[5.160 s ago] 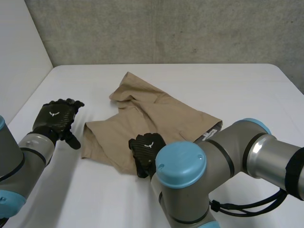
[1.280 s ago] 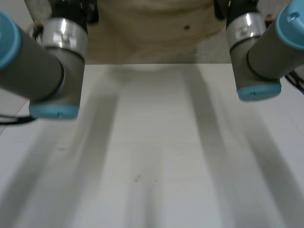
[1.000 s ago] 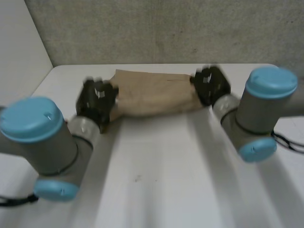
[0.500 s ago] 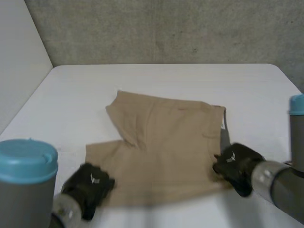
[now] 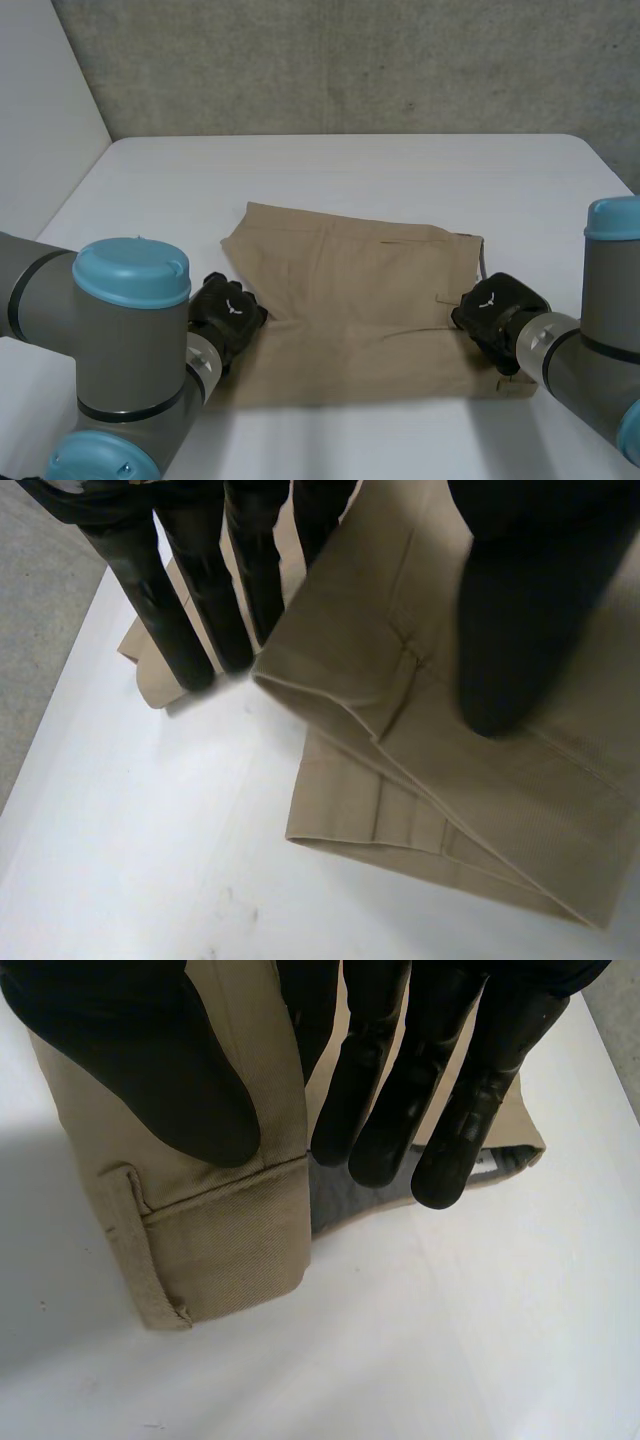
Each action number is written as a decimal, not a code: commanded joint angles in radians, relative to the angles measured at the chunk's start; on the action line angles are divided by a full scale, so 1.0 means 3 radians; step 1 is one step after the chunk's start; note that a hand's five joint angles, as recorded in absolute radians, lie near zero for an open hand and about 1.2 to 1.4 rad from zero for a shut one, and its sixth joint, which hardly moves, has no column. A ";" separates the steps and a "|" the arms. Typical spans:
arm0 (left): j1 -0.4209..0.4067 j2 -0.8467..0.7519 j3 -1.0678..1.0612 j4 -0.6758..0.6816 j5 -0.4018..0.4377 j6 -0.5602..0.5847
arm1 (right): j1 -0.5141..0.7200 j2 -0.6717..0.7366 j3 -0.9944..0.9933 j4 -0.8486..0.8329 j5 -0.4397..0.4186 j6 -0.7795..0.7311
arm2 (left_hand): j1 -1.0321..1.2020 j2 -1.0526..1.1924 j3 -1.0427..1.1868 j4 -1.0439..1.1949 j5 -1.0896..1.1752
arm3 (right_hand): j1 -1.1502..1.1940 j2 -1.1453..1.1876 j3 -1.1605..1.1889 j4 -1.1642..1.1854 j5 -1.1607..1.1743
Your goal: Fold the shorts.
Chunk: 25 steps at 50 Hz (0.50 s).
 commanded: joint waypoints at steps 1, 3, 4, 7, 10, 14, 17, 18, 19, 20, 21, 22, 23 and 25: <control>0.0010 0.0270 -0.0053 0.0023 0.0022 0.0007 | -0.0014 -0.0050 0.0252 -0.0118 -0.0016 0.0016 | -0.0338 -0.0537 -0.0558 -0.0528 -0.0544 | 0.1401 0.0736 0.0730 0.0683 0.0737; 0.0026 0.0362 -0.0043 0.0023 0.0032 0.0012 | -0.0003 -0.0076 0.0318 -0.0133 -0.0021 0.0011 | -0.0338 -0.0538 -0.0558 -0.0528 -0.0544 | 0.1401 0.0736 0.0730 0.0683 0.0737; 0.0041 0.0438 -0.0018 0.0024 0.0037 0.0012 | 0.0002 -0.0132 0.0380 -0.0138 -0.0021 -0.0009 | -0.0338 -0.0538 -0.0558 -0.0528 -0.0544 | 0.1401 0.0736 0.0730 0.0683 0.0737; 0.0082 0.0516 0.0029 0.0059 0.0063 0.0012 | 0.0002 -0.0265 0.0482 -0.0144 -0.0021 -0.0025 | -0.0357 -0.0557 -0.0578 -0.0547 -0.0564 | 0.1401 0.0736 0.0730 0.0683 0.0737; 0.0240 0.0567 0.0136 0.0197 0.0201 0.0012 | 0.0007 -0.0449 0.0620 -0.0164 -0.0077 -0.0035 | -0.0367 -0.0567 -0.0588 -0.0557 -0.0574 | 0.1401 0.0736 0.0730 0.0683 0.0737; 0.0470 0.0521 0.0243 0.0427 0.0558 0.0002 | 0.0007 -0.0735 0.0814 -0.0271 -0.0307 -0.0060 | -0.0328 -0.0528 -0.0549 -0.0518 -0.0535 | 0.1401 0.0736 0.0730 0.0683 0.0737; 0.0527 0.0297 0.0381 0.0586 0.0855 -0.0014 | 0.0007 -0.1021 0.0953 -0.0404 -0.0451 -0.0122 | -0.0299 -0.0499 -0.0519 -0.0489 -0.0505 | 0.1401 0.0736 0.0730 0.0683 0.0737; 0.0547 0.0195 0.0427 0.0626 0.0916 -0.0014 | 0.0007 -0.1073 0.0973 -0.0425 -0.0466 -0.0137 | -0.0270 -0.0469 -0.0490 -0.0460 -0.0476 | 0.1401 0.0736 0.0730 0.0683 0.0737; 0.0552 0.0123 0.0463 0.0647 0.0957 -0.0014 | 0.0007 -0.1164 0.1034 -0.0470 -0.0476 -0.0178 | -0.0250 -0.0450 -0.0470 -0.0440 -0.0456 | 0.1401 0.0736 0.0730 0.0683 0.0737; 0.0558 -0.0020 0.0544 0.0688 0.1054 -0.0014 | 0.0007 -0.1201 0.1060 -0.0491 -0.0477 -0.0203 | -0.0230 -0.0430 -0.0451 -0.0421 -0.0437 | 0.1401 0.0736 0.0730 0.0683 0.0737; 0.0563 -0.0102 0.0601 0.0698 0.1085 -0.0014 | 0.0007 -0.1226 0.1080 -0.0506 -0.0472 -0.0234 | -0.0221 -0.0420 -0.0441 -0.0411 -0.0427 | 0.1401 0.0736 0.0730 0.0683 0.0737; 0.0573 -0.0174 0.0657 0.0709 0.1106 -0.0009 | 0.0007 -0.1242 0.1101 -0.0517 -0.0471 -0.0260 | -0.0191 -0.0391 -0.0412 -0.0381 -0.0398 | 0.1401 0.0736 0.0730 0.0683 0.0737; 0.0588 -0.0316 0.0799 0.0714 0.1152 -0.0009 | 0.0007 -0.1267 0.1132 -0.0527 -0.0466 -0.0316 | -0.0143 -0.0342 -0.0363 -0.0333 -0.0349 | 0.1401 0.0736 0.0730 0.0683 0.0737; 0.0599 -0.0496 0.0938 0.0693 0.1193 -0.0019 | 0.0007 -0.1273 0.1147 -0.0517 -0.0466 -0.0357 | -0.0113 -0.0313 -0.0333 -0.0303 -0.0319 | 0.1401 0.0736 0.0730 0.0683 0.0737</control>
